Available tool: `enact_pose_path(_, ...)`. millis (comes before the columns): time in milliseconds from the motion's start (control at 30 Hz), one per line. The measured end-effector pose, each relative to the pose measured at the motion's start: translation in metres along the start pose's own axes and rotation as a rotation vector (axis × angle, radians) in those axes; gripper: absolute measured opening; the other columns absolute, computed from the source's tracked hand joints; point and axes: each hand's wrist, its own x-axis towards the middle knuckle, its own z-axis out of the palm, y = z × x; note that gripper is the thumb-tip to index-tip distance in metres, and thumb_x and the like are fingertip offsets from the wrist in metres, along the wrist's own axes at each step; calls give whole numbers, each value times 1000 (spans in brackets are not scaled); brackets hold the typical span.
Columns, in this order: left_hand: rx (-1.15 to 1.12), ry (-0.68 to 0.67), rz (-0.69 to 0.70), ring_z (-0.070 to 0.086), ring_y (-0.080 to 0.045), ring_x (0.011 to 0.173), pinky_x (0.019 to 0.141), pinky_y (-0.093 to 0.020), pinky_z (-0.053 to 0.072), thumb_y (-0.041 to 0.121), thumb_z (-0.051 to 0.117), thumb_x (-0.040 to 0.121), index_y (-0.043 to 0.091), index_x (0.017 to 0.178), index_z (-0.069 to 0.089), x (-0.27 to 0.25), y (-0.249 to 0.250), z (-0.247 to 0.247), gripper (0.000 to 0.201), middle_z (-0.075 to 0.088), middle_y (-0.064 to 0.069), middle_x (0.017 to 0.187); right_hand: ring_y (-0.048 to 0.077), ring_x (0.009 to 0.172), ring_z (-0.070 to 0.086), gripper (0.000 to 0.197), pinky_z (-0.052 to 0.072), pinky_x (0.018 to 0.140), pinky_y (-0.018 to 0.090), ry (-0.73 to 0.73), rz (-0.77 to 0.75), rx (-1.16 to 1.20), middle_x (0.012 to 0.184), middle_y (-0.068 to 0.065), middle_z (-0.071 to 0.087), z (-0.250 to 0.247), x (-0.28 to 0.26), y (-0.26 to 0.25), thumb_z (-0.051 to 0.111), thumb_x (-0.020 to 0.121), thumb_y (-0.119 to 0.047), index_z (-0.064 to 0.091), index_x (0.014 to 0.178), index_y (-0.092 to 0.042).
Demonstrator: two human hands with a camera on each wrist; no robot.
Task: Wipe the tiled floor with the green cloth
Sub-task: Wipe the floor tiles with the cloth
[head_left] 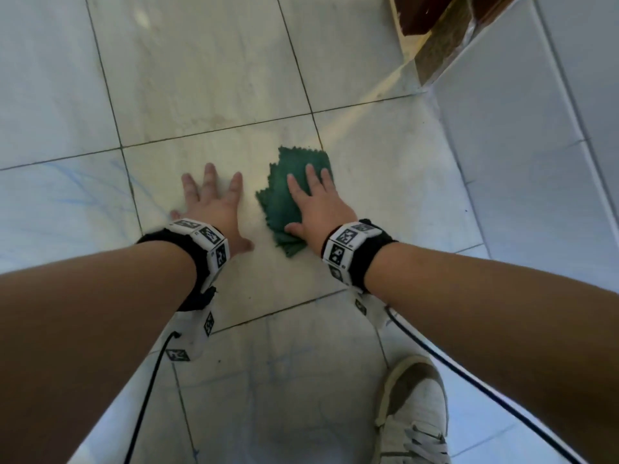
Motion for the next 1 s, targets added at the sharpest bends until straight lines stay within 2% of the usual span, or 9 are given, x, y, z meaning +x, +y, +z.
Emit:
enact_pose_path(100, -4, -4, 4, -24, -35, 147, 113, -67, 19, 47, 80, 76, 38, 154, -13, 0, 0, 0, 121, -32, 1, 159, 36, 152, -9, 90, 13, 123, 44, 46, 50, -21, 165, 13, -13, -30, 27, 28, 54, 97, -50, -5, 159, -23)
enact_pose_path(300, -9, -11, 3, -26, -35, 146, 113, -68, 18, 47, 79, 76, 39, 154, -15, 1, 0, 1, 122, -34, 1, 158, 40, 151, 3, 88, 9, 121, 48, 88, 531, 15, 164, 24, -3, -70, 39, 139, 42, 100, -56, -6, 159, -10)
enact_pose_path(433, -18, -24, 0, -27, -36, 146, 114, -68, 17, 45, 80, 76, 39, 154, -14, 1, 0, 0, 123, -35, 0, 157, 40, 151, 7, 92, 14, 121, 51, 62, 627, 19, 164, 25, -1, -81, 55, 151, 37, 99, -62, -9, 158, -8)
enact_pose_path(500, -31, -24, -2, -27, -36, 146, 114, -68, 16, 43, 81, 76, 38, 154, -13, 1, 1, 0, 123, -35, 0, 158, 42, 150, 8, 92, 15, 120, 51, 68, 567, -6, 163, 25, -1, -88, 64, 133, 38, 99, -63, -7, 158, -9)
enact_pose_path(667, -48, -31, -2, -28, -36, 145, 113, -68, 15, 40, 82, 76, 37, 154, -13, 1, 2, 0, 123, -35, 0, 157, 43, 150, 1, 90, 12, 123, 50, 92, 210, -89, 164, 23, -2, -87, 70, 42, 48, 98, -57, -2, 160, -14)
enact_pose_path(767, -51, -28, -6, -27, -38, 146, 114, -68, 15, 39, 82, 77, 35, 156, -10, 1, 3, -2, 121, -35, 0, 158, 40, 151, -7, 90, 8, 123, 48, 49, -19, -165, 165, 19, -9, -62, 47, -19, 51, 98, -53, -5, 160, -17)
enact_pose_path(833, -38, -25, -14, -26, -39, 146, 114, -68, 16, 43, 81, 77, 30, 157, -5, 1, 5, -1, 118, -33, -2, 158, 35, 151, -12, 89, 14, 123, 48, 10, -149, -171, 165, 12, -15, -31, 25, -42, 53, 98, -49, -6, 159, -22)
enact_pose_path(900, -30, -28, -22, -25, -39, 146, 113, -68, 15, 44, 82, 76, 29, 157, -5, 2, 4, 0, 120, -33, -2, 159, 29, 152, -16, 86, 21, 122, 46, -10, -186, -118, 165, 4, -18, 3, 0, -49, 54, 98, -44, -5, 159, -29)
enact_pose_path(1000, -40, -25, -7, -25, -38, 146, 114, -68, 14, 30, 81, 79, 32, 156, -11, 1, 2, 2, 120, -33, -2, 159, 27, 151, -18, 86, 16, 122, 42, -47, -159, -128, 165, 3, -20, 32, -28, -34, 52, 98, -48, -8, 158, -31)
